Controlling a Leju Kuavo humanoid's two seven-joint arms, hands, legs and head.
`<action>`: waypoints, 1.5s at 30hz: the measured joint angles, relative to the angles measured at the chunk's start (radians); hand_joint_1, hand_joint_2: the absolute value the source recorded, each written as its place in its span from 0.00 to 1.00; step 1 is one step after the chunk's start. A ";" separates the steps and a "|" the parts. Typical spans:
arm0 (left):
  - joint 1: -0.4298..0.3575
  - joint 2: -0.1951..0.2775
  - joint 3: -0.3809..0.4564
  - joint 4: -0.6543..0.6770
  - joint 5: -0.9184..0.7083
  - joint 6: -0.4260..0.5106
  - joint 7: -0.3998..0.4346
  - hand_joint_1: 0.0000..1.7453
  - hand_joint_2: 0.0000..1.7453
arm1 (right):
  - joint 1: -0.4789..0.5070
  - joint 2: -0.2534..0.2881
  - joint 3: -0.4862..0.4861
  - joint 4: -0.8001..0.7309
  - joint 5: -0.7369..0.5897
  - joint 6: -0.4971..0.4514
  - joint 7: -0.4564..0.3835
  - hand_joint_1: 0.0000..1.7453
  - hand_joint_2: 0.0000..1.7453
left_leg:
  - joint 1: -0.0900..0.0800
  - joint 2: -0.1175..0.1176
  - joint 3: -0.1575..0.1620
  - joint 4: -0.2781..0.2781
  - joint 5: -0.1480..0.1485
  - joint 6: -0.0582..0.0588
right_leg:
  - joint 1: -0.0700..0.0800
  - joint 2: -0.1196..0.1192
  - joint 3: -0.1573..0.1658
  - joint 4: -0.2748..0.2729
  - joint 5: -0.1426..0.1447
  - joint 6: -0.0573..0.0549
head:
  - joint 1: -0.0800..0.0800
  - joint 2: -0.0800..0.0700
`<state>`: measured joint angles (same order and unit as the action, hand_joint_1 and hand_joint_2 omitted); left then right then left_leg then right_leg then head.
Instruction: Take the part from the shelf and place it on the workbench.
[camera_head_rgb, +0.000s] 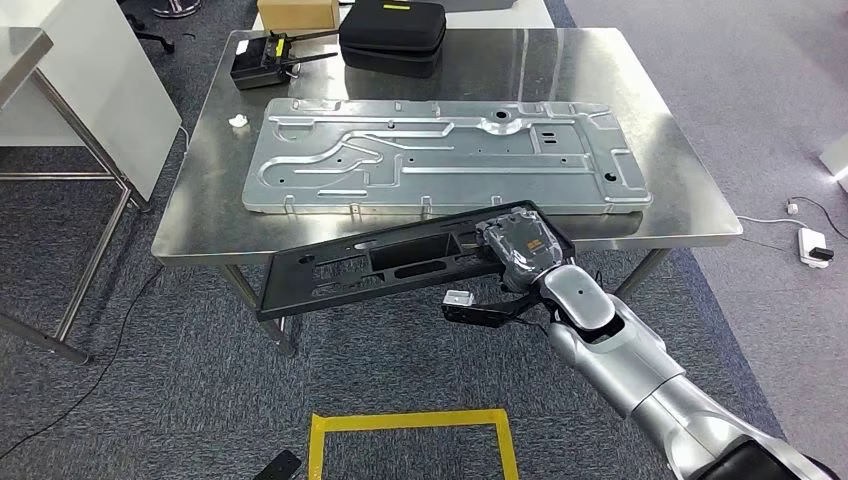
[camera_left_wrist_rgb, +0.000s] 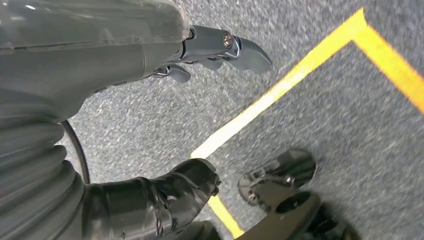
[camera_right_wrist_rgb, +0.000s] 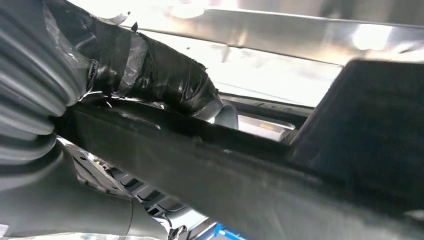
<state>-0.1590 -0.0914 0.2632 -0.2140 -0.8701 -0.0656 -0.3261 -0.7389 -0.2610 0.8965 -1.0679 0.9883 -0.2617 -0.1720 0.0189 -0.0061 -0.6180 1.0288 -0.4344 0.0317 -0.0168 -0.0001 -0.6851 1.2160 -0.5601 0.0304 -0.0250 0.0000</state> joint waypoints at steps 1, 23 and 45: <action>0.000 0.000 0.000 0.000 0.000 0.000 0.000 0.00 1.00 | 0.003 0.000 0.000 0.001 0.000 0.000 0.000 1.00 1.00 | -0.002 0.000 0.000 0.000 -0.001 0.002 | 0.001 0.000 -0.032 0.062 -0.021 0.000 | 0.000 0.000; 0.001 -0.004 -0.002 0.000 -0.010 0.000 0.012 0.00 1.00 | -0.058 -0.006 -0.068 -0.064 0.028 -0.024 0.074 1.00 1.00 | 0.002 0.000 -0.002 0.024 -0.010 -0.040 | 0.007 -0.001 0.075 -0.174 0.106 -0.033 | 0.000 0.000; 0.003 -0.009 -0.002 0.000 -0.006 0.001 0.020 0.00 1.00 | -0.029 -0.009 -0.136 -0.085 0.053 -0.049 0.073 1.00 1.00 | -0.005 0.000 -0.044 0.115 -0.079 -0.035 | 0.004 -0.002 0.074 -0.196 0.123 -0.048 | 0.000 0.000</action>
<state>-0.1559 -0.1003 0.2617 -0.2140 -0.8761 -0.0647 -0.3061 -0.7679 -0.2696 0.7602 -1.1531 1.0418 -0.3108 -0.0993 0.0136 -0.0059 -0.6620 1.1435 -0.5135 -0.0034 -0.0129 -0.0020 -0.6107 1.0201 -0.4375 -0.0181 -0.0251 0.0000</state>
